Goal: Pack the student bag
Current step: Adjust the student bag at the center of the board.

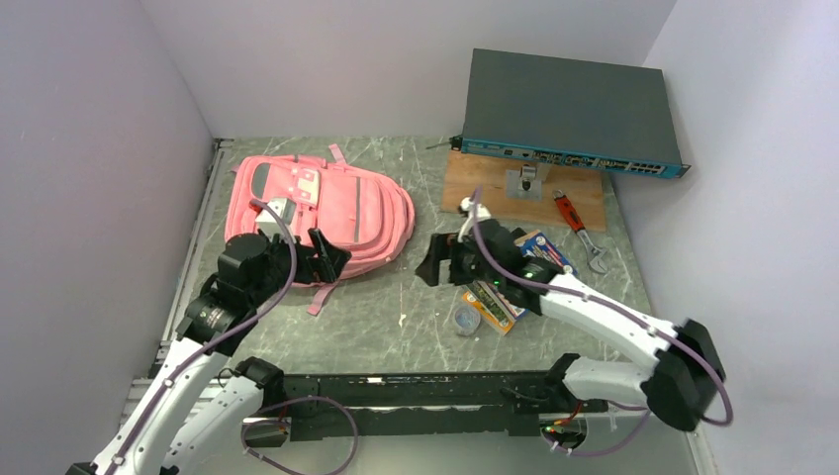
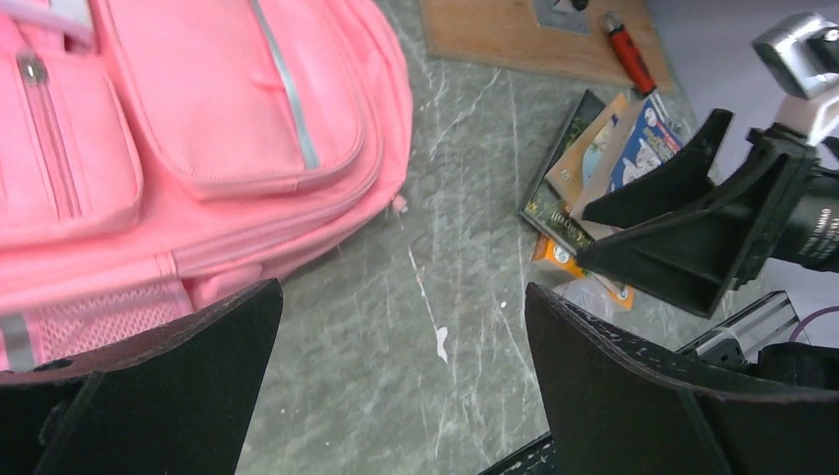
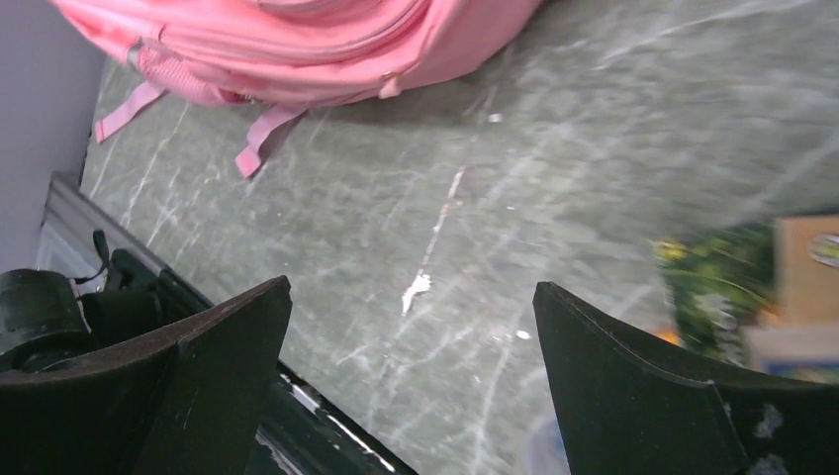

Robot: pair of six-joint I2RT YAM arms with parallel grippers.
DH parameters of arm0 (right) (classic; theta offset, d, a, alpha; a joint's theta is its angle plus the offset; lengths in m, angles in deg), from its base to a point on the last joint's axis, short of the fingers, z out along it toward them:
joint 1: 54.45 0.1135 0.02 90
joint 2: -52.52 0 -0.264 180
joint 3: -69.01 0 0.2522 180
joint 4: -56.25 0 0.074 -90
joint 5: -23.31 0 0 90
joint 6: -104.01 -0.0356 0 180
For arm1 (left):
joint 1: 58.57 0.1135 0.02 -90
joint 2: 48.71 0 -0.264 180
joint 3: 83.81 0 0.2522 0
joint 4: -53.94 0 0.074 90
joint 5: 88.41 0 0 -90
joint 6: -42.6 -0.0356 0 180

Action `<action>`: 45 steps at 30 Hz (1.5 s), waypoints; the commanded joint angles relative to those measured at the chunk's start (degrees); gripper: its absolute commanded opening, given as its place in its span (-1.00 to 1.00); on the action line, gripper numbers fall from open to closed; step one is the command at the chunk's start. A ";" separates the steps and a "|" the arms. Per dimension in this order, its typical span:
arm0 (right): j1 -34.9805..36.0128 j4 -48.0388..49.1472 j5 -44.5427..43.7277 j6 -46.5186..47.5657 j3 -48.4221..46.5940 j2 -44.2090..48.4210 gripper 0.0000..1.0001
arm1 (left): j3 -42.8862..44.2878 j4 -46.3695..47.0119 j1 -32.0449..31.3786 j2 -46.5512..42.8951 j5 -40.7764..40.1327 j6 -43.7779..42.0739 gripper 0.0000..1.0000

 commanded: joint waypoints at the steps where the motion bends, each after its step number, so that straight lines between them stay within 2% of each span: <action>1: 3.88 13.71 1.56 -4.32 -2.55 -8.75 0.89 | -3.73 0.50 -0.16 -1.08 -0.71 4.96 0.98; 6: 4.28 21.14 -1.36 -11.10 -3.48 -18.00 0.71 | -4.45 -0.14 -0.16 1.36 1.51 6.98 0.98; 10: 4.08 23.85 -5.64 -15.60 -5.47 -23.01 0.68 | -4.24 -0.20 -0.16 1.85 1.84 7.41 0.94; 15: 3.64 26.18 -7.54 -16.70 -7.71 -27.37 0.66 | -4.19 -1.74 -0.16 1.82 1.13 7.15 0.93; 17: 3.22 27.61 -8.15 -18.17 -7.88 -28.96 0.49 | -4.25 -2.80 -0.16 1.58 0.00 7.14 0.91; 20: 3.18 31.08 -10.83 -19.48 -7.12 -31.30 0.36 | -4.35 -3.74 -0.16 0.86 -1.23 7.22 0.89; 24: 3.17 29.95 -13.56 -19.26 -10.67 -36.53 0.32 | -3.99 -4.72 -0.16 0.23 -1.31 7.24 0.88; 27: 3.18 32.31 -13.60 -17.38 -11.98 -39.42 0.20 | -3.65 -5.83 -0.16 0.06 -1.89 7.22 0.88; 32: 3.29 36.43 -11.14 -12.82 -11.85 -42.18 -0.20 | -3.74 -7.85 -0.16 1.57 -6.09 10.01 0.91; 34: 3.40 39.51 -8.08 -11.18 -10.45 -42.64 -0.52 | -2.99 -8.86 -0.09 4.09 -6.45 10.96 0.91; 38: 6.33 42.26 -3.43 -7.85 -8.18 -42.70 -1.00 | -0.72 -10.04 0.41 11.48 -9.19 11.76 0.90; 45: 16.85 42.53 -1.69 -8.03 -2.65 -36.21 -1.00 | -4.79 -3.20 5.97 16.98 -2.71 13.31 0.94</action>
